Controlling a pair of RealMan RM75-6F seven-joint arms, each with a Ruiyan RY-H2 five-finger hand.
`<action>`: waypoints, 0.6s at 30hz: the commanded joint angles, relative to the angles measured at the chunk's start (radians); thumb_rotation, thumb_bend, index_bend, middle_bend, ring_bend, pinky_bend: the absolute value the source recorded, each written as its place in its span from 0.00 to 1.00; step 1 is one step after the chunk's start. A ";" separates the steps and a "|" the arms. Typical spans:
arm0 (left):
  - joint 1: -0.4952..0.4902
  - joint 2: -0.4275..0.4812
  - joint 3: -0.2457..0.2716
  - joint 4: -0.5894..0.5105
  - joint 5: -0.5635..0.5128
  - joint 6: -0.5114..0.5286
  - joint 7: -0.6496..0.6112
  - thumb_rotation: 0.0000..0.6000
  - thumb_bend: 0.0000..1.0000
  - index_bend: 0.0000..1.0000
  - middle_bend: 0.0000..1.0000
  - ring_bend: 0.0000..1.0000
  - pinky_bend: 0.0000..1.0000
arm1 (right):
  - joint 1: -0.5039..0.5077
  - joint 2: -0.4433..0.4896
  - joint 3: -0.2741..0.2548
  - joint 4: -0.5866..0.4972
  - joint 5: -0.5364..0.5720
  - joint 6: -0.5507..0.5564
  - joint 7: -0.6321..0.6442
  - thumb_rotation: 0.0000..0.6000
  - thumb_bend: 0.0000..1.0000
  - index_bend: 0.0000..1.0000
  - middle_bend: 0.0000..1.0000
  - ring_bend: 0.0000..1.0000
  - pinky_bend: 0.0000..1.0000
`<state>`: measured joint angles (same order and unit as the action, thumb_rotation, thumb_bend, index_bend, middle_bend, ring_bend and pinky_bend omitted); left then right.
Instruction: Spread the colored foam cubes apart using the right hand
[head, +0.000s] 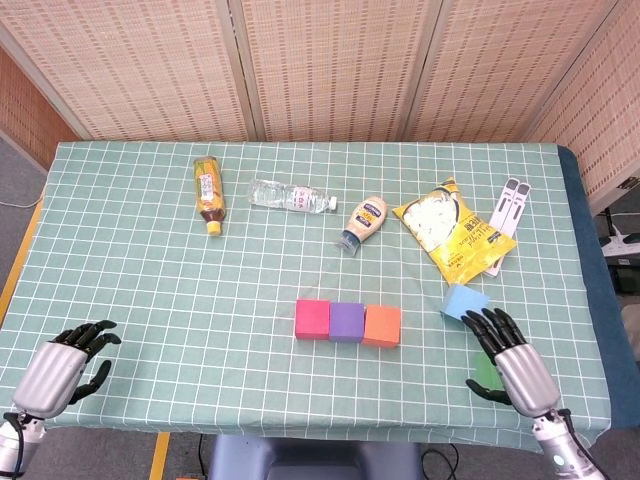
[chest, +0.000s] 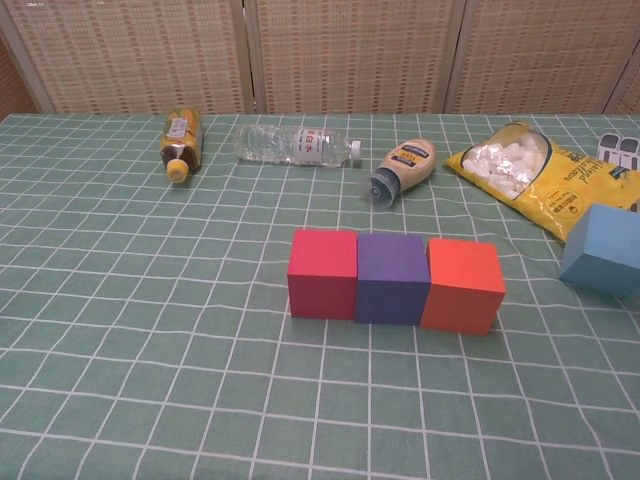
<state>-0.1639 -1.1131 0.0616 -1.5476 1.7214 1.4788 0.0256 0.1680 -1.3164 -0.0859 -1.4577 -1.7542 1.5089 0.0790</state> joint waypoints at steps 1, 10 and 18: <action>-0.001 0.001 0.000 -0.001 0.001 0.000 -0.001 1.00 0.47 0.38 0.25 0.29 0.45 | 0.071 -0.029 0.035 -0.029 0.001 -0.097 0.001 1.00 0.06 0.05 0.08 0.00 0.00; -0.002 0.002 0.002 0.002 0.004 0.000 -0.013 1.00 0.47 0.38 0.25 0.29 0.45 | 0.190 -0.105 0.084 -0.068 0.093 -0.320 -0.072 1.00 0.06 0.09 0.13 0.00 0.00; 0.000 0.002 0.007 0.003 0.014 0.006 -0.013 1.00 0.47 0.39 0.25 0.29 0.45 | 0.221 -0.204 0.118 -0.011 0.121 -0.329 -0.167 1.00 0.06 0.13 0.16 0.00 0.00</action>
<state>-0.1645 -1.1112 0.0683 -1.5449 1.7351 1.4848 0.0131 0.3819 -1.5066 0.0240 -1.4819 -1.6393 1.1794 -0.0738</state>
